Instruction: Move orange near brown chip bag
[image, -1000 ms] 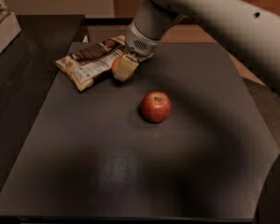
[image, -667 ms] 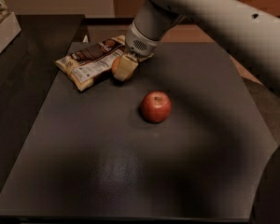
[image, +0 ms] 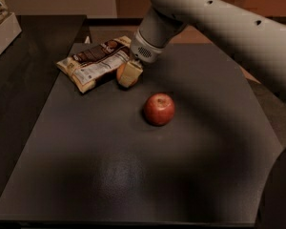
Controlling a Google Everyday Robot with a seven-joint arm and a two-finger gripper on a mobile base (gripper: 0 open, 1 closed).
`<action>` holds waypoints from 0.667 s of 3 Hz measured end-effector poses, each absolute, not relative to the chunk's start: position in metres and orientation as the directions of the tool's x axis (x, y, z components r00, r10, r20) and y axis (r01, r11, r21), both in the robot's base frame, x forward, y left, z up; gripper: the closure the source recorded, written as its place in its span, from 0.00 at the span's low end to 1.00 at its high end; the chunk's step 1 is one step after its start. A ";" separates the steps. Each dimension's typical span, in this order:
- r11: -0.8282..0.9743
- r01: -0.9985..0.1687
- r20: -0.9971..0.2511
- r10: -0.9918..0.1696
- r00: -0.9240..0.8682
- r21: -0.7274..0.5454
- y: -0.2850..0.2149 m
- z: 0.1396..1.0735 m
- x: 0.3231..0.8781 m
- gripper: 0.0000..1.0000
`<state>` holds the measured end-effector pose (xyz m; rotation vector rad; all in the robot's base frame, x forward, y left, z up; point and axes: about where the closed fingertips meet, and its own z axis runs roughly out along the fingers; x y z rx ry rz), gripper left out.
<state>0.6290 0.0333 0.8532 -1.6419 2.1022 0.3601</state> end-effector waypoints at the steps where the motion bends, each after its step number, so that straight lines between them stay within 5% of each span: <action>1: 0.274 -0.960 -0.492 -0.845 -0.209 -0.063 0.032 0.848 0.628 0.82; 2: 0.283 -0.958 -0.506 -0.834 -0.219 -0.053 0.031 0.846 0.627 0.59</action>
Offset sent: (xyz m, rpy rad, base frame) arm -0.0040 -0.0067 -0.0058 0.0444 0.0137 -0.0410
